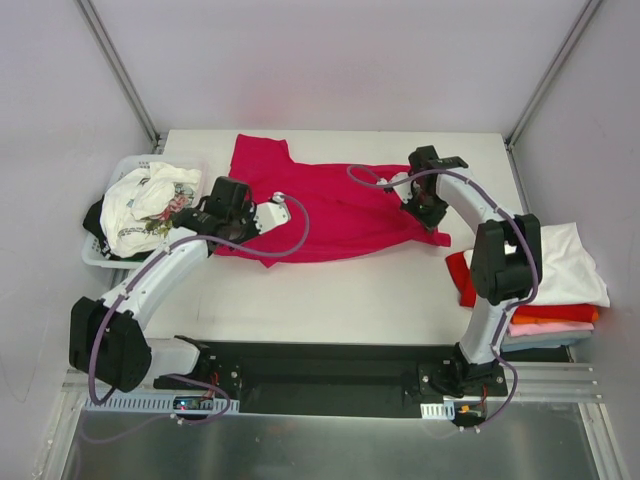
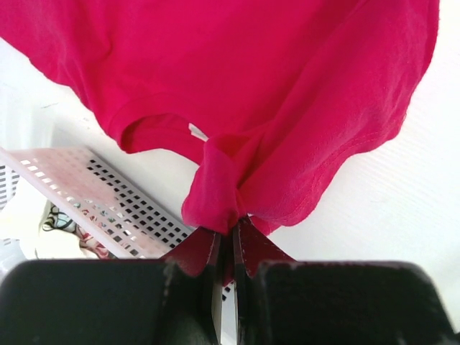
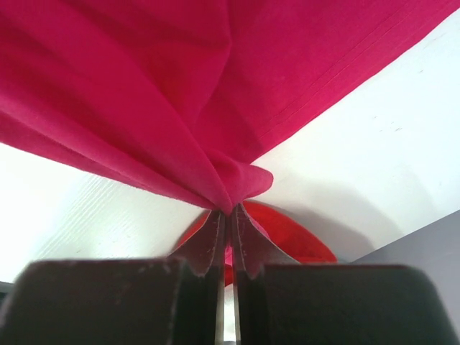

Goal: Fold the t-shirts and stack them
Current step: Fold the flattened tshirt in 1/3 of the way

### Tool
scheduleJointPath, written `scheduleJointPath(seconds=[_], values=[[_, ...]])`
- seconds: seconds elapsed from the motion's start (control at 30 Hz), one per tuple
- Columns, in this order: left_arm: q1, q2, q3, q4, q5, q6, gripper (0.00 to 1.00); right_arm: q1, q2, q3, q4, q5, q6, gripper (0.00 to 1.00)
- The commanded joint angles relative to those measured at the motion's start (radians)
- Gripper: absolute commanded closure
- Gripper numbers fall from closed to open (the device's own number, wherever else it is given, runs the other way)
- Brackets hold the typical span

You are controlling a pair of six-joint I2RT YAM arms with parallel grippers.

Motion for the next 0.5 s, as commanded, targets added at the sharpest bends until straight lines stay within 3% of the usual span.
scheduleJointPath(seconds=[0.0, 0.47], values=[[0.044, 0.074, 0.080, 0.016, -0.008, 0.048, 1.00, -0.015, 0.029, 0.076, -0.054, 0.024, -0.031, 0.99], [0.119, 0.240, 0.217, 0.036, 0.012, 0.061, 1.00, -0.019, 0.098, 0.228, -0.129, 0.031, -0.048, 0.99]])
